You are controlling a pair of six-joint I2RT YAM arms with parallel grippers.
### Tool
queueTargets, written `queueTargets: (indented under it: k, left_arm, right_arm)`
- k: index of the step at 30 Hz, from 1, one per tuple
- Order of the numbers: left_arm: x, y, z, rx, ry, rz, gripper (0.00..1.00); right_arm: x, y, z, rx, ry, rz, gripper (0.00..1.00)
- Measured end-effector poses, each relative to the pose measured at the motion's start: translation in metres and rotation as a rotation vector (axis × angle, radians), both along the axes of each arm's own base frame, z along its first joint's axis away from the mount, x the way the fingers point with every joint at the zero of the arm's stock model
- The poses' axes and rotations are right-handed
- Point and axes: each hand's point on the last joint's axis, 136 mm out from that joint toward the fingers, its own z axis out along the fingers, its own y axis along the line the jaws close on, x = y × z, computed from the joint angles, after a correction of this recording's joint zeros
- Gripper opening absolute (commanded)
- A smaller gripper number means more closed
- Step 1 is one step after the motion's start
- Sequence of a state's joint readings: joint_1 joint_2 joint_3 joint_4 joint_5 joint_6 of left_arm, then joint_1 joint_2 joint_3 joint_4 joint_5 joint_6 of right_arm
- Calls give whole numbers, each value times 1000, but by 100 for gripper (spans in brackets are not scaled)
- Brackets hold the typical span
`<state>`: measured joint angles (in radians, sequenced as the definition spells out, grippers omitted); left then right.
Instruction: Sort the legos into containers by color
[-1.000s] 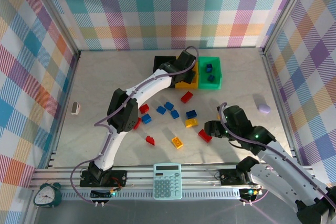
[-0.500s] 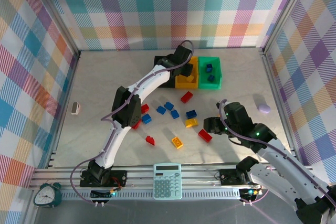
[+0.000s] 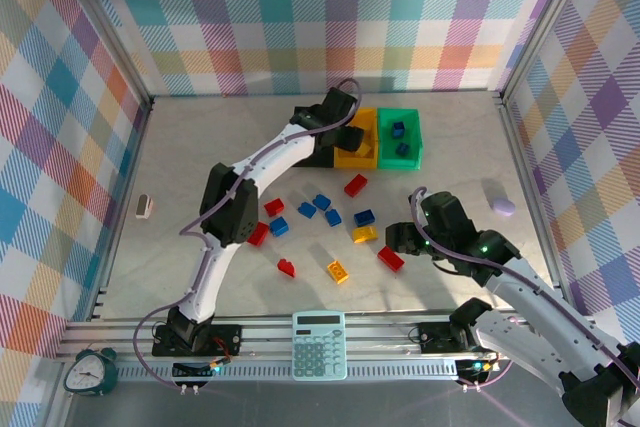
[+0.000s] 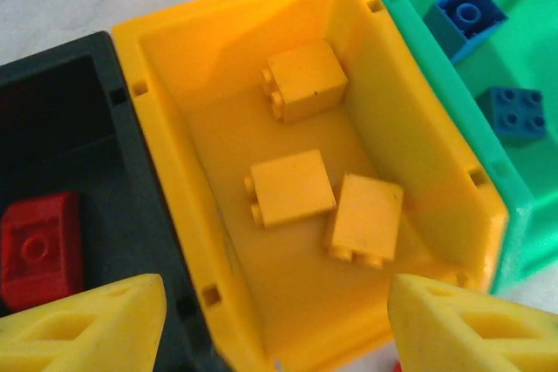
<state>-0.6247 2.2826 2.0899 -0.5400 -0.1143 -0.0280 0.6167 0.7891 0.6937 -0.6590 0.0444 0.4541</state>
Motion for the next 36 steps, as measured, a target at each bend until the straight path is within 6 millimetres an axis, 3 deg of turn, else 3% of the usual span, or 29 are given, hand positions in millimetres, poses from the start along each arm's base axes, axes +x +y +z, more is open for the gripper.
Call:
queueTargets:
  k: [7, 12, 22, 29, 36]
  left_arm:
    - [-49, 21, 58, -68, -22, -51, 68]
    - [-91, 41, 75, -93, -14, -95, 68]
    - [-166, 85, 44, -76, 76, -68, 68]
    - [-201, 110, 36, -97, 95, 1, 67]
    - [-238, 128, 37, -118, 94, 30, 69]
  right_arm:
    - [-3, 4, -19, -25, 66, 26, 60]
    - [-10, 6, -33, -43, 109, 50, 60]
    - [-7, 22, -49, -61, 155, 102, 60]
    - [-5, 34, -64, -126, 190, 156, 60]
    - [-7, 24, -74, -212, 220, 138, 62]
